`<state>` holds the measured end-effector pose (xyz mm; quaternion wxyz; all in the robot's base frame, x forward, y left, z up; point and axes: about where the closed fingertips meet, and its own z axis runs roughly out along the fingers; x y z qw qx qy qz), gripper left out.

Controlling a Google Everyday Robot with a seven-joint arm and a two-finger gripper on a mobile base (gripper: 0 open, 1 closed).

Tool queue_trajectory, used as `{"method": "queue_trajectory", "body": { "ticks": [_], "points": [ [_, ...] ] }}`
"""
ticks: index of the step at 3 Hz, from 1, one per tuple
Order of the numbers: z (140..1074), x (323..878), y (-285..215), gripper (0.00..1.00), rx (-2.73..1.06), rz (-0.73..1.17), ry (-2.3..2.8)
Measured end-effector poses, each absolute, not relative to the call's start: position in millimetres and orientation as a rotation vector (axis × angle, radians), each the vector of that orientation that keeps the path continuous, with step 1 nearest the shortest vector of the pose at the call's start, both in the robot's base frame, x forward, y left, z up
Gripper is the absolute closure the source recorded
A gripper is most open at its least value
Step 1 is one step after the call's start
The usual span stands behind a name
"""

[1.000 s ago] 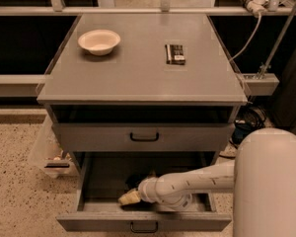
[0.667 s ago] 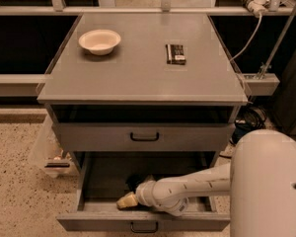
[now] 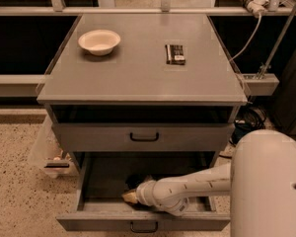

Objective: Pick rxbar blueberry from middle drawer and place on counter

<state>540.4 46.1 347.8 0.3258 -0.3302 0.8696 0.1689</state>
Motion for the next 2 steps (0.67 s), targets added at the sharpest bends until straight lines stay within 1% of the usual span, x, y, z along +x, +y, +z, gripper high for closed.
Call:
{"method": "queue_trajectory", "body": {
  "ticks": [2],
  "points": [
    [347.8,540.4,46.1,0.88,-0.866,0.443,2.279]
  ]
}}
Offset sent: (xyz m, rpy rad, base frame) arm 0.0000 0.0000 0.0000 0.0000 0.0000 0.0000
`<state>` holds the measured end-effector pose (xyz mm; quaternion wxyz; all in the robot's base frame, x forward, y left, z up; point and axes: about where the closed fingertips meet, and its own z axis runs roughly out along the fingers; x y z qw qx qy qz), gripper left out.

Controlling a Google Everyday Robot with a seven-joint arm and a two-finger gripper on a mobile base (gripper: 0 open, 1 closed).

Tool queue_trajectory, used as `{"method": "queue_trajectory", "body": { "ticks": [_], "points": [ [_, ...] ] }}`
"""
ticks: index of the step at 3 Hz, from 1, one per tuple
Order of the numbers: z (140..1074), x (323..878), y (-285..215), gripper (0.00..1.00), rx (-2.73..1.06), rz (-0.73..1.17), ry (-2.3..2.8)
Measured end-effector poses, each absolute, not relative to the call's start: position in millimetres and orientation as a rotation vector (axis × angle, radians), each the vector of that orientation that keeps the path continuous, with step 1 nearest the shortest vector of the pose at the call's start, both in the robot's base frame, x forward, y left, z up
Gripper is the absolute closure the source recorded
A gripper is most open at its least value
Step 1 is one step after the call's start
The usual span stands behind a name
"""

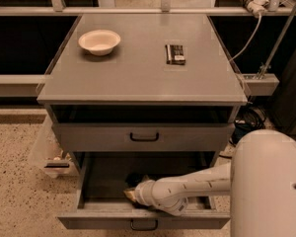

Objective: Pick rxbar blueberry from middle drawer and place on counter

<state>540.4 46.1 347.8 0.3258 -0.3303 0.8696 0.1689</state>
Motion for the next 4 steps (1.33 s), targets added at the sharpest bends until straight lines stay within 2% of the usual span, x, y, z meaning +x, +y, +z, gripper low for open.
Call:
{"method": "queue_trajectory", "body": {
  "ticks": [1,3,4],
  "points": [
    [356.9,540.4,45.4,1.00,-0.863,0.443,2.280],
    [369.9,539.6,46.9,1.00,-0.932,0.478,2.275],
    [423.6,525.6,23.0,1.00,-0.955,0.487,2.278]
  ]
}}
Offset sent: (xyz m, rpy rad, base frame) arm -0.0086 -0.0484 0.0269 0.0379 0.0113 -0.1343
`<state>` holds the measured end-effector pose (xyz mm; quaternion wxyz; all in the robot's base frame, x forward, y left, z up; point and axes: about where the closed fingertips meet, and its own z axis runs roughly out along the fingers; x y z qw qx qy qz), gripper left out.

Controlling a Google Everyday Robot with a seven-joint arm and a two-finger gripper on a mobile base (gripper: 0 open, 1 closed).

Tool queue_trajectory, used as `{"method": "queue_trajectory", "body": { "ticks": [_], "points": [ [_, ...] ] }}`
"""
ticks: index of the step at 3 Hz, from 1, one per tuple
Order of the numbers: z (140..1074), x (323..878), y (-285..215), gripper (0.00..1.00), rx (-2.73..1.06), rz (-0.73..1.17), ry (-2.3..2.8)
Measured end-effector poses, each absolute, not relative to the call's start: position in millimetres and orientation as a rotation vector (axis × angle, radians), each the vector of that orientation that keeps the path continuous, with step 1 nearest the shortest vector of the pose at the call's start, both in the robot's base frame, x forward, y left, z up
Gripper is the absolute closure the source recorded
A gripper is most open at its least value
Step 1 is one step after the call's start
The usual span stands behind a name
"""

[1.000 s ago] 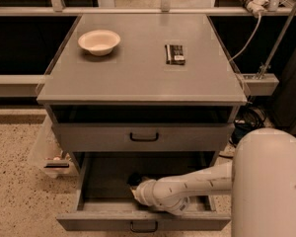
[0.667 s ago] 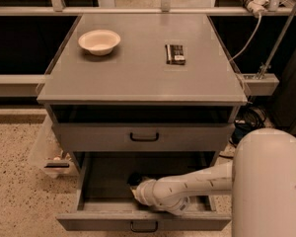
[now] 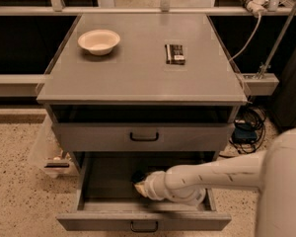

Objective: Pick rxbar blueberry from middle drawer and place on counter

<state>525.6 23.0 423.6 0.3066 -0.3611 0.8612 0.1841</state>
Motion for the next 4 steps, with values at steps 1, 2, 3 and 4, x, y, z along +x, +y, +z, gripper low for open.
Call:
{"method": "queue_trajectory", "body": {
  "ticks": [1,2,3,4],
  "points": [
    [464.5,489.3,-17.2,1.00,-0.932,0.418,2.337],
    [523.2,469.9,-50.5,1.00,-0.888,0.355,2.323],
    [557.5,479.9,-56.2,1.00,-0.891,0.299,2.267],
    [578.0,480.8,-53.5,1.00,-0.934,0.309,2.239]
  ]
}}
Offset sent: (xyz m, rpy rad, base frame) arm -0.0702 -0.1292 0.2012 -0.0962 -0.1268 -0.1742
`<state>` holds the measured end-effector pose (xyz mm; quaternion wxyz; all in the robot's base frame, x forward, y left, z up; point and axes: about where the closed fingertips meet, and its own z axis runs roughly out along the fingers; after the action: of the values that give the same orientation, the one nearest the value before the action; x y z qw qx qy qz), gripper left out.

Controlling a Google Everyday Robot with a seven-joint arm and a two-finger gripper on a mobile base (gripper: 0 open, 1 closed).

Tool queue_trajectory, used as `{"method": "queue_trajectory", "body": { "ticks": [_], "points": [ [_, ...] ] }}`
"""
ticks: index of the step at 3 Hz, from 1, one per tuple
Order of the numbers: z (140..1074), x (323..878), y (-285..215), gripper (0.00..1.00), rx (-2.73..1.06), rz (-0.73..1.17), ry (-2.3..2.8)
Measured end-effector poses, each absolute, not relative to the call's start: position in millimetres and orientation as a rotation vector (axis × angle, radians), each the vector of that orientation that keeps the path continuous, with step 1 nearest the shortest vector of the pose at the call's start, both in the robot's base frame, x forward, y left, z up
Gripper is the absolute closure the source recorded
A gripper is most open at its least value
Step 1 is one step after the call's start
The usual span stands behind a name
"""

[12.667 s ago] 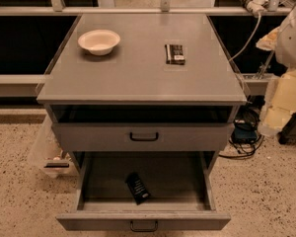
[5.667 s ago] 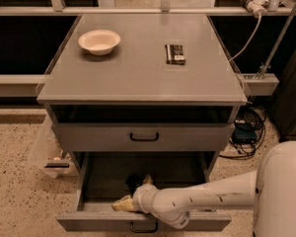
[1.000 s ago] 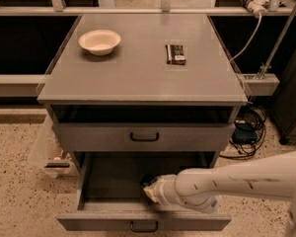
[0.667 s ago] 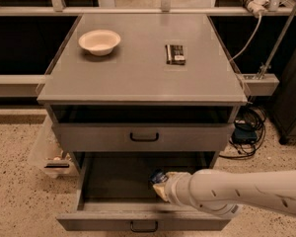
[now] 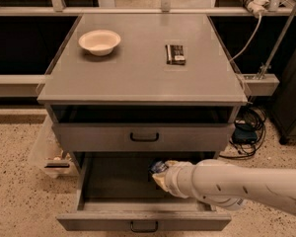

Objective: Pick rxbar blueberry from middle drawer and place on counter

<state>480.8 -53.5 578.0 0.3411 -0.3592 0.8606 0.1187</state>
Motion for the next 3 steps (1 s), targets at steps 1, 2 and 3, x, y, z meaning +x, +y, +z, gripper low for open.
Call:
{"method": "queue_trajectory", "body": {
  "ticks": [1,2,3],
  "points": [
    [600.9,459.9,-43.6,1.00,-0.977,0.305,2.248],
    [611.2,421.3,-39.2,1.00,-1.038,0.251,2.266],
    [639.7,398.1,-41.7,1.00,-1.140,0.172,2.175]
  ]
}}
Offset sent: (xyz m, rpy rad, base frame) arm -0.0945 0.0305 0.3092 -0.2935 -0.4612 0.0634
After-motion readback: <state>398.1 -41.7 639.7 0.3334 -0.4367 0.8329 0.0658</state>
